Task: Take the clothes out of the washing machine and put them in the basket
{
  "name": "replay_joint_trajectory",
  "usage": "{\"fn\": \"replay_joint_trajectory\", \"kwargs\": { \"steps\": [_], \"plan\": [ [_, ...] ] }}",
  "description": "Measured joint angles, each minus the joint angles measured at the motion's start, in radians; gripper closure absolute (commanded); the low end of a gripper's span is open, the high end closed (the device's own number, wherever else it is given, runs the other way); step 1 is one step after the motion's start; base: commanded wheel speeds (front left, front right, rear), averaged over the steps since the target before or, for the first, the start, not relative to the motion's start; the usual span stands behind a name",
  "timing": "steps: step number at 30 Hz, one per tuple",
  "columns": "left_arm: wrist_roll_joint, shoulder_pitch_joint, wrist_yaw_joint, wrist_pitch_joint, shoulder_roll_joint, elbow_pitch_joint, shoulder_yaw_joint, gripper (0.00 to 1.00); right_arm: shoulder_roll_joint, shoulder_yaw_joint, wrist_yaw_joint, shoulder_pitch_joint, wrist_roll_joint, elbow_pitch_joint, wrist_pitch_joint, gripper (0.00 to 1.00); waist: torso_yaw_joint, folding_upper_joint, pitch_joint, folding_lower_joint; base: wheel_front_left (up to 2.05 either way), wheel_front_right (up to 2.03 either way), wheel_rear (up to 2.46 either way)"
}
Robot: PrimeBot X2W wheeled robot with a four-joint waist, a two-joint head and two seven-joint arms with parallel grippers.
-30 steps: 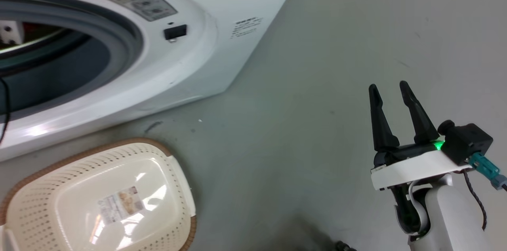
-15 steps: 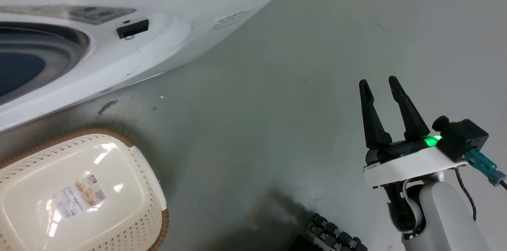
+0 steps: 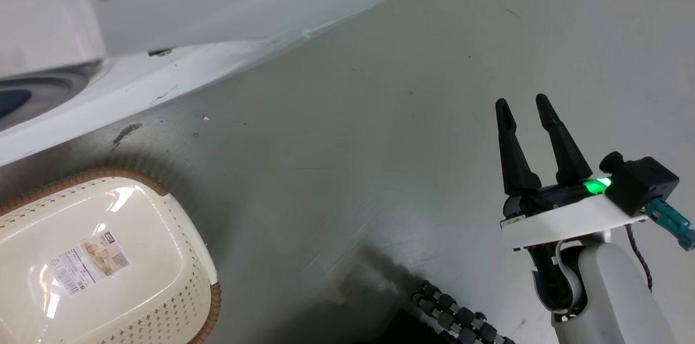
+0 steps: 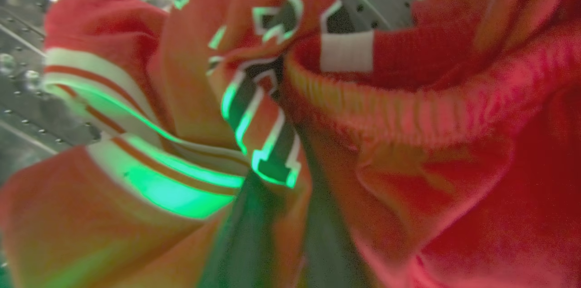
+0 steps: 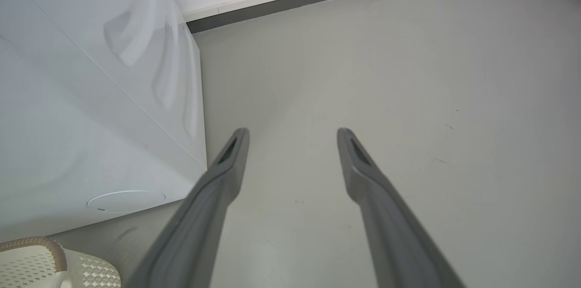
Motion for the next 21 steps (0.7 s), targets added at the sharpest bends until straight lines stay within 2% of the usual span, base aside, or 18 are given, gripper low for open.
{"fn": "replay_joint_trajectory", "kwargs": {
  "steps": [5, 8, 15, 21],
  "plan": [
    [-0.008, 0.031, 0.03, 0.012, 0.016, -0.061, 0.011, 1.0, 0.0, -0.012, 0.0, 0.0, -0.007, -0.006, 0.0, 0.0, -0.005, 0.0, -0.002, -0.0001, 0.0, 0.0, 0.0],
    [-0.004, 0.049, 0.058, -0.033, 0.025, -0.105, 0.02, 1.0, 0.0, -0.013, 0.0, 0.0, -0.008, -0.007, 0.0, 0.0, -0.004, 0.0, -0.008, 0.0, 0.0, 0.0, 0.0],
    [-0.012, 0.119, 0.119, -0.23, -0.011, -0.152, 0.051, 1.0, 0.0, -0.037, 0.0, 0.0, -0.047, -0.003, 0.0, 0.0, 0.019, 0.0, -0.045, -0.0001, 0.0, 0.0, 0.0],
    [-0.037, 0.192, 0.157, -0.423, -0.07, -0.13, 0.083, 1.0, 0.0, -0.052, 0.0, 0.0, -0.058, 0.0, 0.0, 0.0, 0.041, 0.0, -0.095, -0.0001, 0.0, 0.0, 0.0]
  ]
}}
